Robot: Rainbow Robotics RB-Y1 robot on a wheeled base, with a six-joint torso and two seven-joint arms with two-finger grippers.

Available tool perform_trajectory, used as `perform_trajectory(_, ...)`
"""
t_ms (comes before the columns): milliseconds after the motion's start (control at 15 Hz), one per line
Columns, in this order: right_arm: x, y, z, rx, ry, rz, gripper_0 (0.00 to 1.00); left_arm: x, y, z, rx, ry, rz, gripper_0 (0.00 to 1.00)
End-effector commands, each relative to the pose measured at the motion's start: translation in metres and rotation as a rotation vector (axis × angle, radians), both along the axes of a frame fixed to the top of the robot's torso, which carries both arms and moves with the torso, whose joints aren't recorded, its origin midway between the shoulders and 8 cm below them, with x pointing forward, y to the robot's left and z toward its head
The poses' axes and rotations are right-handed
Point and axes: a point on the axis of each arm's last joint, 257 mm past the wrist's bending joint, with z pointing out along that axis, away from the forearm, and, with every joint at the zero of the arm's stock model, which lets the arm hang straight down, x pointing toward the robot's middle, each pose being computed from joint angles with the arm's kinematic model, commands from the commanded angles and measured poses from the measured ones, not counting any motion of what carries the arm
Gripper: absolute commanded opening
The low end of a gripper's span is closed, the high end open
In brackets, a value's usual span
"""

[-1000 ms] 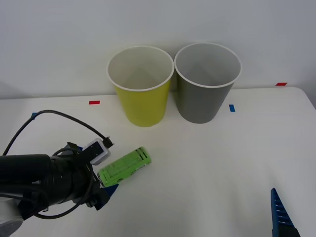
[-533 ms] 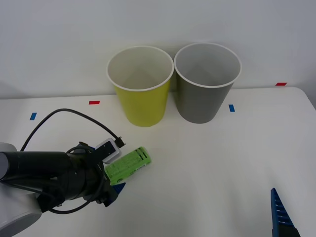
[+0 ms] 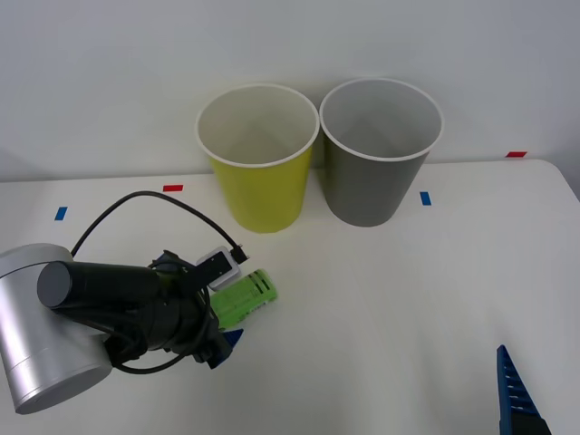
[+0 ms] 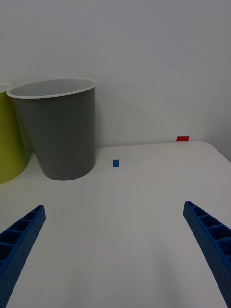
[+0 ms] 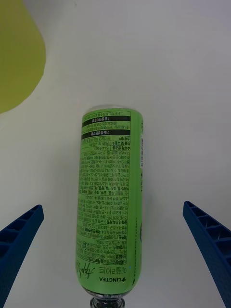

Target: Put cans in the gray bin and PET bottles in the light green bin.

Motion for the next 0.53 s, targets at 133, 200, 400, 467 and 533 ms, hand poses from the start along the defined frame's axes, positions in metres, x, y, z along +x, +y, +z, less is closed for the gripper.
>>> perform_trajectory(133,0.0,0.0,0.0,0.0,0.0,0.0,1.0,0.009,-0.007,-0.01,0.025,0.048,0.022,1.0)
perform_trajectory(200,0.0,0.0,0.0,0.0,0.0,0.0,1.0,0.009,-0.008,-0.01,0.052,0.061,0.022,1.0)
perform_trajectory(400,0.0,0.0,0.0,0.0,0.0,0.0,1.0,0.014,-0.015,-0.013,0.083,0.087,0.018,1.0)
perform_trajectory(467,0.0,0.0,0.0,0.0,0.0,0.0,1.0,0.015,-0.017,-0.015,0.094,0.09,0.003,1.0)
perform_trajectory(533,0.0,0.0,0.0,0.0,0.0,0.0,1.0,0.02,-0.017,-0.017,0.12,0.09,-0.013,1.0)
